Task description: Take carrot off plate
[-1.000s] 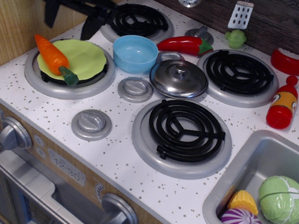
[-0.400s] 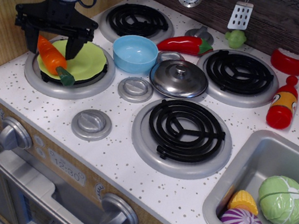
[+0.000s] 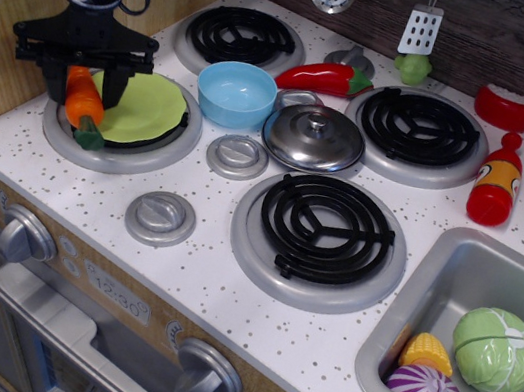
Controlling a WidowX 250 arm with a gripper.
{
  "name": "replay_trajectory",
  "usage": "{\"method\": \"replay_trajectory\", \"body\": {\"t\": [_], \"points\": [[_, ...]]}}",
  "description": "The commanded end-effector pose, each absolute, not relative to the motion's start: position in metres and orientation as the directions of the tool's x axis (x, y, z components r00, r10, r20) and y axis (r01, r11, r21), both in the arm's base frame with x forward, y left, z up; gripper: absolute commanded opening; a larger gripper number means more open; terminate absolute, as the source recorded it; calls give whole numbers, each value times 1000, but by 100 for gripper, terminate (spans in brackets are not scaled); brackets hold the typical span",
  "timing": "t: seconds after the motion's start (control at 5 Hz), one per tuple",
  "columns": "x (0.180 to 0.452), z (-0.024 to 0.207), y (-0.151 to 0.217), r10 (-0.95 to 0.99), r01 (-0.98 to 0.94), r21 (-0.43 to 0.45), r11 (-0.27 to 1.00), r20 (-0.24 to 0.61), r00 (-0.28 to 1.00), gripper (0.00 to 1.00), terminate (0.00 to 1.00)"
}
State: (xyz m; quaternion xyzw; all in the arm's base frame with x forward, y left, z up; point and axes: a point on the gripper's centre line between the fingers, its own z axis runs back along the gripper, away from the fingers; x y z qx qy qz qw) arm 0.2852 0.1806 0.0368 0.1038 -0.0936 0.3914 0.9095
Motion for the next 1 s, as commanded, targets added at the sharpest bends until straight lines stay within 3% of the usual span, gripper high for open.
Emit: {"method": "replay_trajectory", "body": {"t": [0.0,0.2,0.4,0.8], "points": [[299,65,186,640,-694,135,707,295,710,0,0],[303,93,172,575,-635,177,752,295,763,0,0],[306,114,128,578,-647,209,733,310,755,0,0],[298,91,56,627,-695,157,702,327,707,0,0]]}}
